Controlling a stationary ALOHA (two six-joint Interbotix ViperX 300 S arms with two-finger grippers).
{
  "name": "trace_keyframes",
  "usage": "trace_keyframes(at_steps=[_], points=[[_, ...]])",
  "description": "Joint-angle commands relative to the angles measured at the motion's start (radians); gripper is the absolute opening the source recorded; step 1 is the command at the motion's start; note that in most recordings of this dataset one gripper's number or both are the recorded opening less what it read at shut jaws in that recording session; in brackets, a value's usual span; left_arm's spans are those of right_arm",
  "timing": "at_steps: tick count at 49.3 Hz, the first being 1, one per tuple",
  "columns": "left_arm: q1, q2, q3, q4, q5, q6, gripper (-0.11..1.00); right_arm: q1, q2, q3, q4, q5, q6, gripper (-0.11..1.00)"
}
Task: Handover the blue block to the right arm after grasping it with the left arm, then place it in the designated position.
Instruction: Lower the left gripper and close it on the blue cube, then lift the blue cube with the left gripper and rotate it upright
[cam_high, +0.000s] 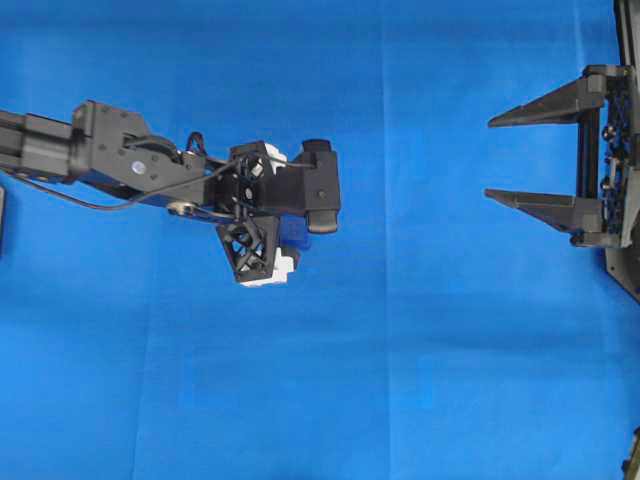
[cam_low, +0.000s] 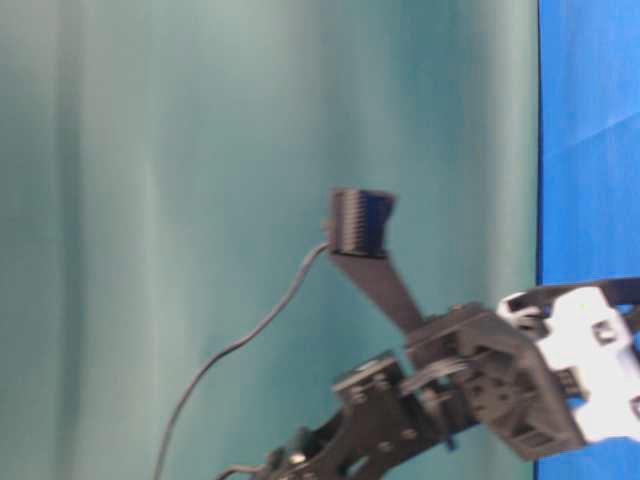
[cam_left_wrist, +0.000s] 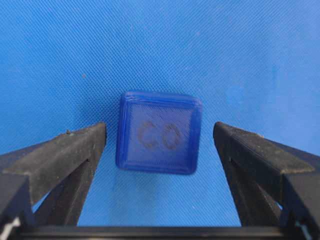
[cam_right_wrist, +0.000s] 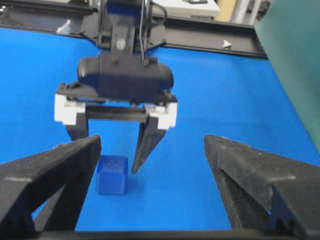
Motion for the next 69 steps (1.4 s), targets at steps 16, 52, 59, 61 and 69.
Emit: trace_keyframes(at_steps=[16, 52, 59, 61, 69], points=[[-0.002, 0.012, -0.009, 0.002, -0.046, 0.002, 0.92, -0.017, 0.005, -0.018, 0.002, -0.009, 0.0, 0.97], [-0.006, -0.012, -0.015, 0.002, 0.0, 0.006, 0.49, -0.02, 0.003, -0.018, 0.002, -0.008, 0.002, 0.97], [-0.008, -0.069, -0.025, 0.002, 0.061, 0.002, 0.49, -0.02, 0.005, -0.021, 0.002, -0.006, 0.002, 0.97], [-0.009, -0.089, -0.028, 0.002, 0.081, 0.0, 0.49, -0.021, 0.005, -0.021, 0.002, -0.008, 0.002, 0.97], [-0.018, -0.173, -0.055, 0.002, 0.176, 0.0, 0.49, -0.02, 0.005, -0.021, 0.002, -0.006, 0.002, 0.97]])
